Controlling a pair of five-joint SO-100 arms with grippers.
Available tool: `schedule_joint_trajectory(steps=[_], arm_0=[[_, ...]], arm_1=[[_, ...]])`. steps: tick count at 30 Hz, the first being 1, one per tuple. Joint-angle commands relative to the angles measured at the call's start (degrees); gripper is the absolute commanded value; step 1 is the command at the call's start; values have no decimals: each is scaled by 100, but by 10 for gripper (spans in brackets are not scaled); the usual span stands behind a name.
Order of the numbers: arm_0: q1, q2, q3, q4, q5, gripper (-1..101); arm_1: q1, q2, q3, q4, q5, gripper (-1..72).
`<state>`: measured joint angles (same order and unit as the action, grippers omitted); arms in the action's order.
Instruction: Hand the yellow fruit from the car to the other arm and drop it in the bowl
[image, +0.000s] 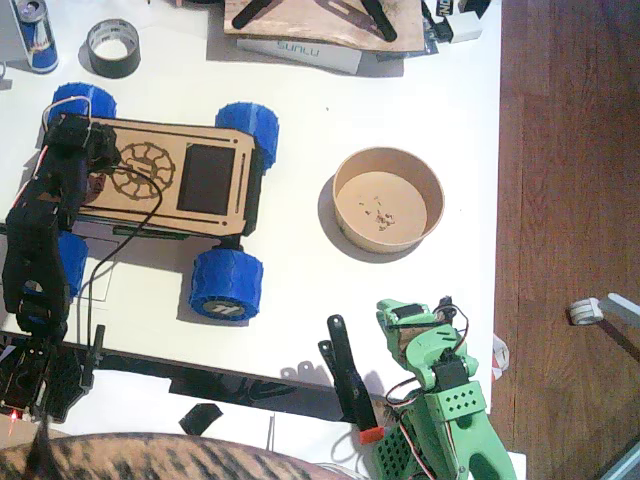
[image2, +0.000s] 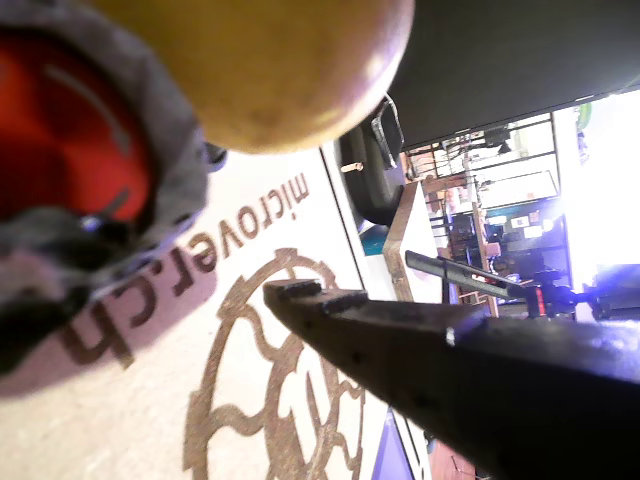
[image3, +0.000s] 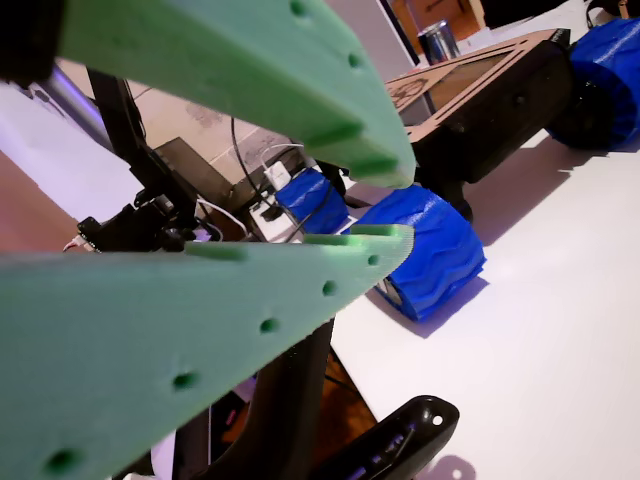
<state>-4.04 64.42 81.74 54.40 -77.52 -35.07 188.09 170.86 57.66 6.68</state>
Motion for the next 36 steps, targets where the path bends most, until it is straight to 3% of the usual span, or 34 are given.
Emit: schedule_joint_trajectory(steps=[1, 4, 6, 7, 10, 14, 36], arm_0=[[-9, 97, -105, 26, 26, 481], [-18, 88, -105, 0, 26, 547], [-18, 88, -105, -26, 26, 519], [-18, 88, -105, -35, 26, 459], [-18, 79, -105, -123, 35, 114], [-18, 44, -105, -158, 35, 1], [-9, 53, -105, -185, 35, 1]], arm_1=[[53, -44, -229, 35, -79, 0], [53, -44, -229, 35, -79, 0], [53, -44, -229, 35, -79, 0], [53, -44, -229, 35, -79, 0], [53, -44, -229, 35, -79, 0], [53, -44, -229, 35, -79, 0], [53, -44, -229, 35, -88, 0]])
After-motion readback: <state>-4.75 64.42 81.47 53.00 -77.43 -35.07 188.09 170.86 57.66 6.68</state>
